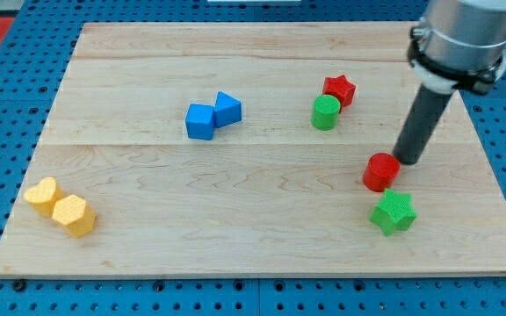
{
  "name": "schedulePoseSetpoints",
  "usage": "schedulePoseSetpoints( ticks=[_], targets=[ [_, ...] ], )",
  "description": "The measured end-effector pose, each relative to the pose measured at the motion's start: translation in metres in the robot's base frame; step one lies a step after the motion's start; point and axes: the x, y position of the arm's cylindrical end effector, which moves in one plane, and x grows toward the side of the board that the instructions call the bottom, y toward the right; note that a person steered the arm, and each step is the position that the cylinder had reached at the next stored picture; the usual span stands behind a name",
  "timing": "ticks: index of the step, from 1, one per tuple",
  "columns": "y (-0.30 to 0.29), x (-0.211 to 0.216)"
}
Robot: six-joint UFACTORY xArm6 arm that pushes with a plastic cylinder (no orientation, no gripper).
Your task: Push the green circle close to the red circle
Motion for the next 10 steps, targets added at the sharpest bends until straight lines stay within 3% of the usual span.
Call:
schedulePoseSetpoints(
  ticks=[1,2,3,5,7,10],
  targets=[
    [0.037,-0.058],
    [0.017,-0.124],
    [-0.009,-0.157],
    [-0.118,-0.131],
    [-0.126,-0.050],
    [-0.113,0.002]
  ],
)
